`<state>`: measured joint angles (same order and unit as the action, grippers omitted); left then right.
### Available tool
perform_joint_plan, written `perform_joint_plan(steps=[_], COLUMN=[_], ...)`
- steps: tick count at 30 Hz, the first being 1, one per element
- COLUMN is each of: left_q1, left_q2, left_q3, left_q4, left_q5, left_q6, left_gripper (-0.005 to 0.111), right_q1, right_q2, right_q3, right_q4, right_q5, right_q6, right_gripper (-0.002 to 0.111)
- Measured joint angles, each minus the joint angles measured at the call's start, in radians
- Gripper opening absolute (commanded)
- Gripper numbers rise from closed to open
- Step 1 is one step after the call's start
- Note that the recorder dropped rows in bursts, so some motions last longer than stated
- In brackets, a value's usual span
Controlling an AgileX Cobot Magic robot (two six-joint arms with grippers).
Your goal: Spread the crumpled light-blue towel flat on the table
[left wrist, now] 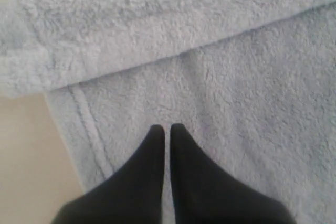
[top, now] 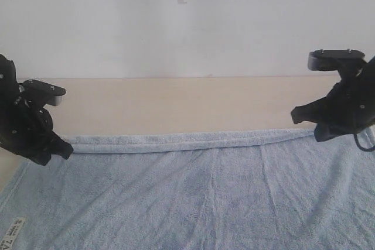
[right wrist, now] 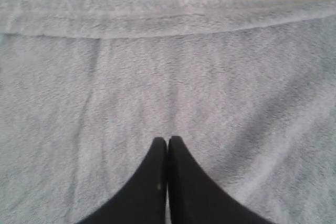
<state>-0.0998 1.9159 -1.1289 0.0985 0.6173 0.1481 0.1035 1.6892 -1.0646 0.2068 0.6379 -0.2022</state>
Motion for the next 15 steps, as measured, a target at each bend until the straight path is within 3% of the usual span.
perform_joint_plan(steps=[9, 15], left_q1=[0.000, 0.000], left_q2=[0.049, 0.065], left_q3=[0.000, 0.000], left_q4=[0.015, 0.015], left_q5=[-0.168, -0.253], left_q6=[-0.013, -0.015], left_gripper=[0.004, 0.004], right_q1=[0.118, 0.126], right_q2=[0.000, 0.000], right_q3=[0.000, 0.000], right_q4=[0.021, 0.026], right_q5=[0.000, -0.003], right_q6=[-0.055, -0.057], right_gripper=[0.000, 0.000])
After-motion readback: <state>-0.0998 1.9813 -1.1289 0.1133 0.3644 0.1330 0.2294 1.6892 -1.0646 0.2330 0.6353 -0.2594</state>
